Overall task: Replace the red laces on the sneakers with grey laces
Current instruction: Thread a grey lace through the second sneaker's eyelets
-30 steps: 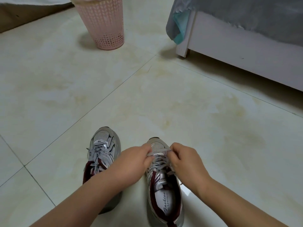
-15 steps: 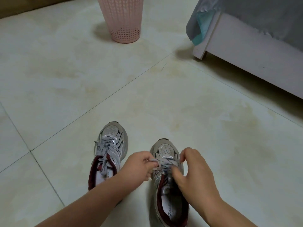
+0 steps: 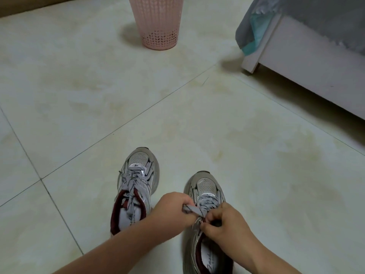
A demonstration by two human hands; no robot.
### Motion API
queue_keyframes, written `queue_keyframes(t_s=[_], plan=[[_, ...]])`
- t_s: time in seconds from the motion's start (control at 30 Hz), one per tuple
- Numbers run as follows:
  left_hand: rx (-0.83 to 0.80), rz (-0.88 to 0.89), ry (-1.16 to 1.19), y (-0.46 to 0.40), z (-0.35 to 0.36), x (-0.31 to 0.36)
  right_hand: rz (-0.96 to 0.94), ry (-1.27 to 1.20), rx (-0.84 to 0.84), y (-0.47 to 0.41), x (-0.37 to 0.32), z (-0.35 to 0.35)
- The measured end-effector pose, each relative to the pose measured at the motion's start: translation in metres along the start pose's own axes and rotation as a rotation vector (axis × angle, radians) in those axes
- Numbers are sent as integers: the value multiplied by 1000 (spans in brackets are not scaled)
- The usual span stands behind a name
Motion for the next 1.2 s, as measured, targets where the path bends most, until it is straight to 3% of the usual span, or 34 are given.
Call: queue_keyframes(t_s=[0.17, 0.47, 0.73, 1.0, 1.1, 1.2], plan=[[-69, -34, 55, -1, -3, 1, -6, -178, -27, -1, 3, 1], [-48, 29, -304, -4, -2, 8, -6, -181, -14, -3, 5, 3], [-43, 84, -440, -7, -2, 18, 23, -185, -56, -6, 3, 0], [-233, 128, -932, -21, 17, 34, -76, 31, -40, -7, 4, 4], [-178, 84, -685, -22, 12, 24, -61, 24, -11, -8, 8, 6], [-128, -121, -31, -15, 6, 3, -63, 7, 1, -10, 9, 9]])
Point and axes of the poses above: each hand's wrist, its own y-axis away from the middle knuckle, its own z-axis out of the palm, x = y × z, the point moved 3 cm from there along -y, towards the middle knuckle, and after that the axes turned 1 degree about z, right-handed, at the moved point
